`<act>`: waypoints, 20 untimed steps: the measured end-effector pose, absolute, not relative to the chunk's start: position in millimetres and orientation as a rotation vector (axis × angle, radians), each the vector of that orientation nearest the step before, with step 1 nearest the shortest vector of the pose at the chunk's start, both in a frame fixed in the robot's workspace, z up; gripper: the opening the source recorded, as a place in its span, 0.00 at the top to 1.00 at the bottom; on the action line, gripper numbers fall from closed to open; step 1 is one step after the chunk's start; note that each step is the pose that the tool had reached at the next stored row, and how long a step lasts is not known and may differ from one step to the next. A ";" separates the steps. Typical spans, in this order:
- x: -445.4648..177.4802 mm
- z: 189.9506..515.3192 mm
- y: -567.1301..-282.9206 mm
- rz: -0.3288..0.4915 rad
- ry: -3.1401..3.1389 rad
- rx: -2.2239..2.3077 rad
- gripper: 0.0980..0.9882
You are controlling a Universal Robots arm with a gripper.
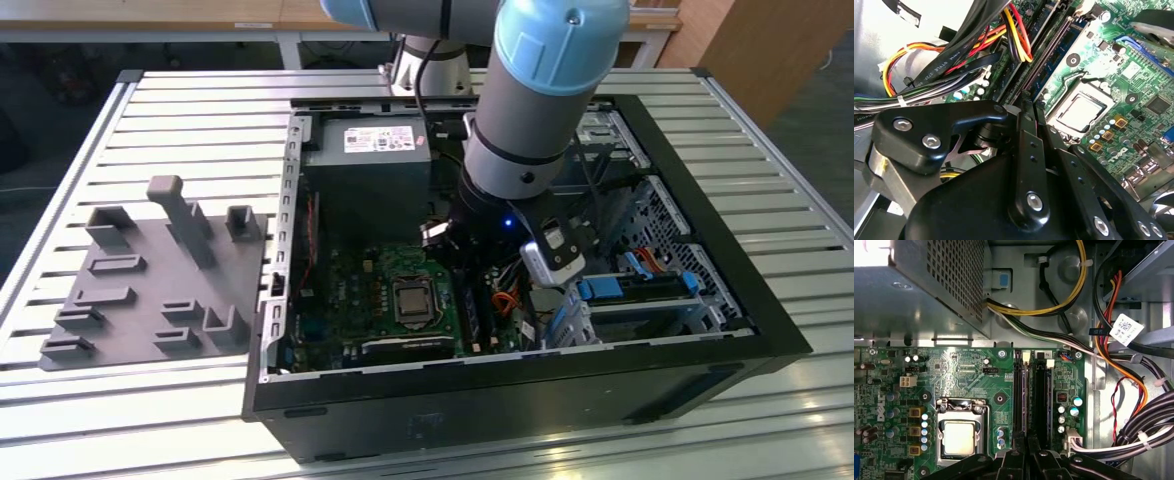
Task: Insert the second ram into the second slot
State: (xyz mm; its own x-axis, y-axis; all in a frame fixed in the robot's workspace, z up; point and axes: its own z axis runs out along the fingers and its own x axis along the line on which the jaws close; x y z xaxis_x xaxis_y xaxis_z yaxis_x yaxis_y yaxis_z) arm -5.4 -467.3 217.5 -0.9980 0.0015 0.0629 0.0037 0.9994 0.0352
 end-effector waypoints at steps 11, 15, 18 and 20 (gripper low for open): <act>-5.4 217.4 -465.9 -0.055 -3.074 -0.023 0.96; -5.3 217.5 -465.9 -0.055 -3.070 -0.027 0.96; -5.1 217.4 -465.8 -0.055 -3.068 -0.027 0.96; -5.1 217.4 -465.8 -0.055 -3.067 -0.026 0.96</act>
